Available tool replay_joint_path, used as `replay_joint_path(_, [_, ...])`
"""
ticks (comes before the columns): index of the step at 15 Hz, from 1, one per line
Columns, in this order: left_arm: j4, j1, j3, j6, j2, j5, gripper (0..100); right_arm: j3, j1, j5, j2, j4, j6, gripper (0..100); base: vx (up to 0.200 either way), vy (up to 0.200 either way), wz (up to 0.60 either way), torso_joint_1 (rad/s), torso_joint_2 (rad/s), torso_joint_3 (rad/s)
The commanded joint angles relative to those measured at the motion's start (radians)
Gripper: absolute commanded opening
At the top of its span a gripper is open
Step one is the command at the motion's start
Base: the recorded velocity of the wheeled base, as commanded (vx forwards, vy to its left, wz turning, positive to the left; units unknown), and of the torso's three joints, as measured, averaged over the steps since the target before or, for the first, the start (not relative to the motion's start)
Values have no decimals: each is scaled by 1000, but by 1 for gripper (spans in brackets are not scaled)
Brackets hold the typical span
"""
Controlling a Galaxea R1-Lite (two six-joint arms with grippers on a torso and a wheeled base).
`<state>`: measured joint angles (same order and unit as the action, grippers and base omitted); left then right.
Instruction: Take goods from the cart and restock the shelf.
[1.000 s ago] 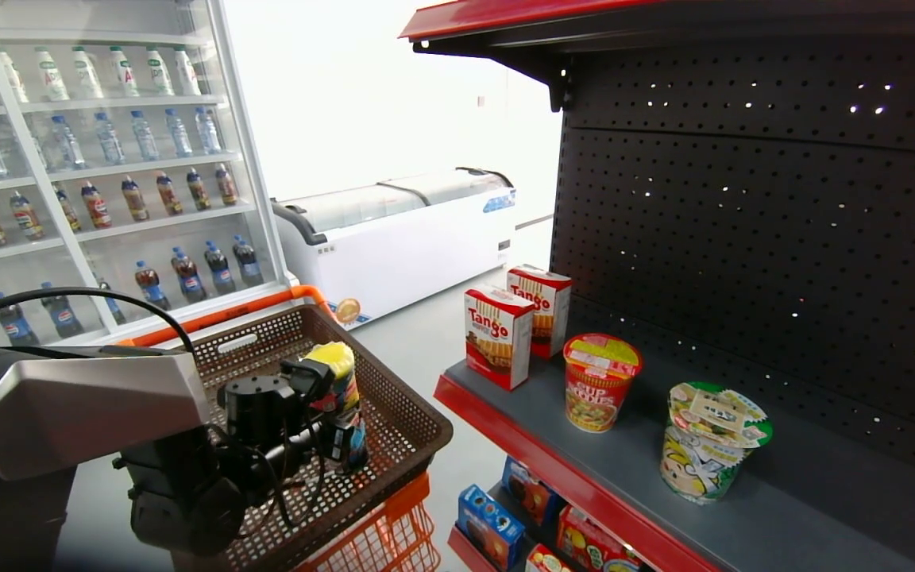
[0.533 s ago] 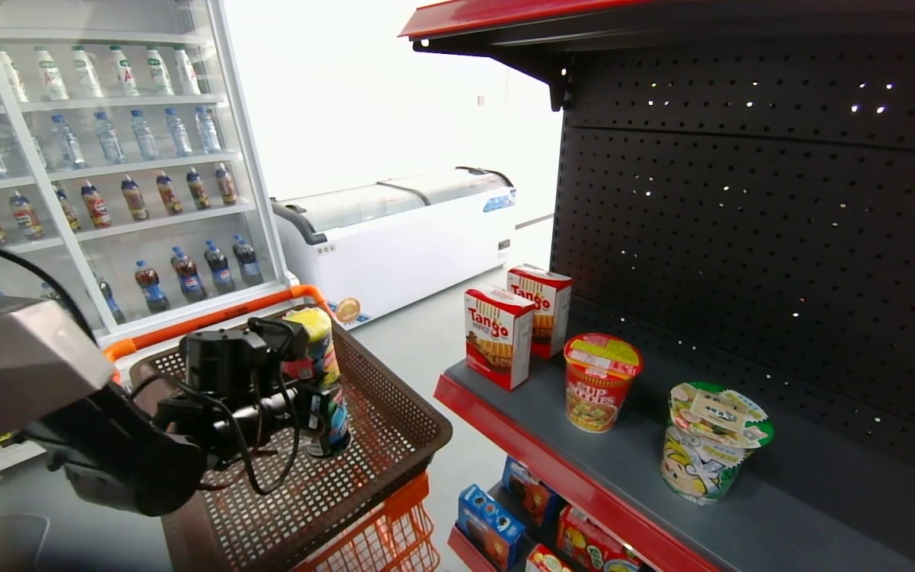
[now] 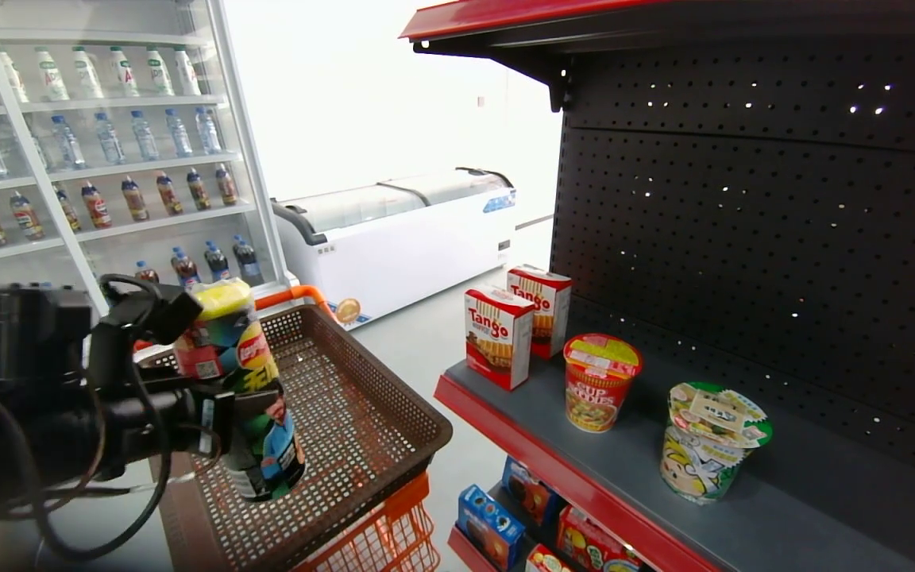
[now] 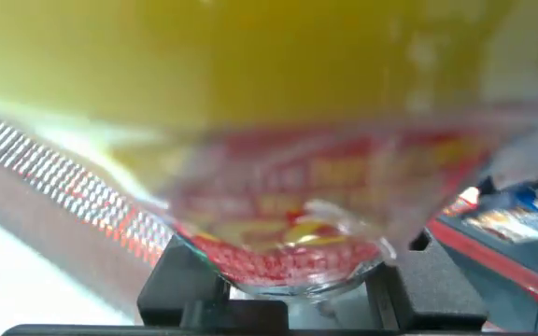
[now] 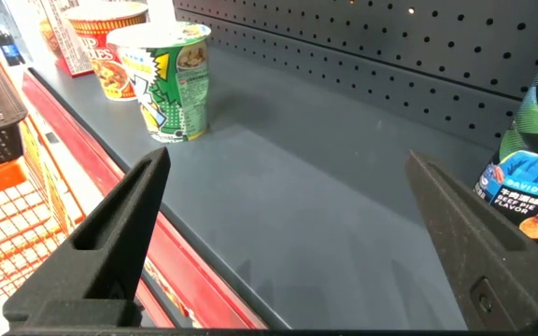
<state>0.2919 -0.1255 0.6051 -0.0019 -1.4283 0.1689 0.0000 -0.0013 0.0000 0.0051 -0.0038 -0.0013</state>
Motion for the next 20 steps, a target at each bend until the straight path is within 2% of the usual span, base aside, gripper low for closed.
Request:
replay_joint_path(1, [-54, 3, -153, -3, 292, 6, 0, 0, 0, 0, 1, -1, 0, 100, 0, 0, 0, 0, 0, 0])
replay_joint_path(2, [-51, 1, -258, 3, 367, 7, 0, 0, 0, 0, 1, -1, 0, 100, 0, 0, 0, 0, 0, 0])
replay_joint_path(3, [-50, -3, -294, 10, 399, 7, 0, 0, 0, 0, -1, -1, 0, 100, 0, 0, 0, 0, 0, 0])
replay_joint_path(9, [-57, -2, -309, 14, 583, 11, 0, 0, 1, 0, 1, -1, 0, 100, 0, 0, 0, 0, 0, 0])
replay_joint_path(11, [-51, -29, -329, 16, 605, 29, 0, 0, 0, 0, 1, -1, -2, 100, 0, 0, 0, 0, 0, 0])
replay_joint_path(13, [-54, -43, -332, 16, 629, 104, 0, 0, 0, 0, 1, -1, -2, 100, 0, 0, 0, 0, 0, 0])
replay_joint_path(15, [-57, -46, -337, 16, 663, 146, 0, 0, 1, 0, 1, -1, 0, 100, 0, 0, -600, -2, 2, 5])
replay_joint_path(17, [-62, -78, -343, 14, 698, 235, 0, 0, 0, 0, 1, -1, 0, 100, 0, 0, -600, -5, -2, 0])
replay_joint_path(18, [-69, -111, -341, 11, 710, 277, 0, 0, 0, 0, 1, -1, 0, 100, 0, 0, -600, 7, 2, -2])
replay_joint_path(19, [-103, -167, -331, -6, 715, 334, 0, 0, 0, 0, 1, -1, 0, 100, 0, 0, -600, 17, 2, 7])
replay_joint_path(20, [-122, -229, -320, -47, 715, 394, 0, 0, 0, 0, 1, -1, 0, 100, 0, 0, 0, 0, 0, 0])
